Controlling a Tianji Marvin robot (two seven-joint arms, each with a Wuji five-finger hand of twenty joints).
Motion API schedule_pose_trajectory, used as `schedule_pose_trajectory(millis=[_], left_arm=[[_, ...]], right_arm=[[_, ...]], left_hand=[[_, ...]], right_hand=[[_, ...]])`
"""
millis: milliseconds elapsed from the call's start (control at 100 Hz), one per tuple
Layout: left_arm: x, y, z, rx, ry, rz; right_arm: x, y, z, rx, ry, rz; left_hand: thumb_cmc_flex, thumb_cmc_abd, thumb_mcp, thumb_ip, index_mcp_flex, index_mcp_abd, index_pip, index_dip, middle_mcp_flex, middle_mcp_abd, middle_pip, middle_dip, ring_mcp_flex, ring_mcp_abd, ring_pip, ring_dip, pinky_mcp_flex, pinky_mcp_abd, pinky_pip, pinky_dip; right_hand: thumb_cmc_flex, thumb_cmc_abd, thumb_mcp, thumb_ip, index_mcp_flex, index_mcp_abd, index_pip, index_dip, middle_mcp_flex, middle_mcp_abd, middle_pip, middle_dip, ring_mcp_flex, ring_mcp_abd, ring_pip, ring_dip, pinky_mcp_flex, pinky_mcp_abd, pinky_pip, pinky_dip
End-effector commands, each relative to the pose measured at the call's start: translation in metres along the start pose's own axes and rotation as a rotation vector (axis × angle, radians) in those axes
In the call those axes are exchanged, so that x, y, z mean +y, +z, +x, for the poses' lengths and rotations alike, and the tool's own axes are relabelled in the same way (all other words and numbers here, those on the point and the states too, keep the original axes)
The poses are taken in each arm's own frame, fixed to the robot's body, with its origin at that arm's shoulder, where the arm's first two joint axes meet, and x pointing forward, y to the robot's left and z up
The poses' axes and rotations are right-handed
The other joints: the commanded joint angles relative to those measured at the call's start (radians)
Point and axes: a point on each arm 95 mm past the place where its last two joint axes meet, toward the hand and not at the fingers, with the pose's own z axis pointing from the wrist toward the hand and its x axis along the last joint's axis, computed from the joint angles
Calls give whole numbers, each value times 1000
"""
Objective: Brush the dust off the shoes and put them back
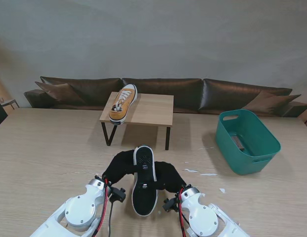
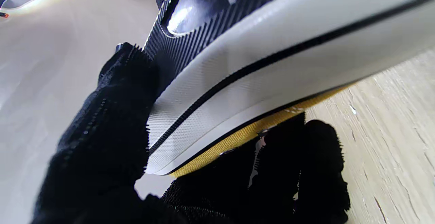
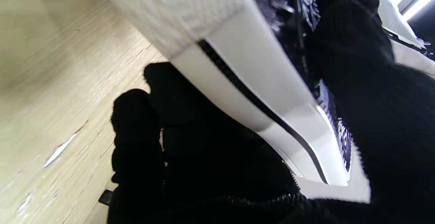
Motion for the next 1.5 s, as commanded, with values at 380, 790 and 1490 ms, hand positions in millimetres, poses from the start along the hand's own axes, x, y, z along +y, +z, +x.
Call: schedule_pose_trajectory(millis=[380,790,1490], left_arm=[[13,11,7,50,25,34],[10,4,10,83,36,32],[13,5,27,57,155,-178]], right_arm=[[-12,2,8,16,1,23],[8,2,8,-46,83,94],[78,18,79,47,-113,167]], left_hand=[[282,-37,440,35,44,-33,306,-124,125,-46,27,-52,275,-24,-91,-33,292,-3,60,-241],[263,-43,506,26,32,-37,356,-175,103,-58,39,-5,283,-18,-108,-37,309,-16,29,-263],[264,-31,488,26,26,-45,358,-184,100,-53,36,3,271,-20,-106,-24,279,-26,14,-254]], right_hand=[[79,165,145,100,-22,-138,-125,14,-72,-53,6,-88,5,-15,-40,-10,-28,39,-13,-20],[-203,377,-15,268,-278,-18,-746,248,-400,1,-10,-209,-310,116,-233,-114,-310,87,-160,-38],[-173,367,-138,283,-610,-207,-859,199,-823,-34,-104,-366,-512,137,-553,-317,-350,79,-263,-48]])
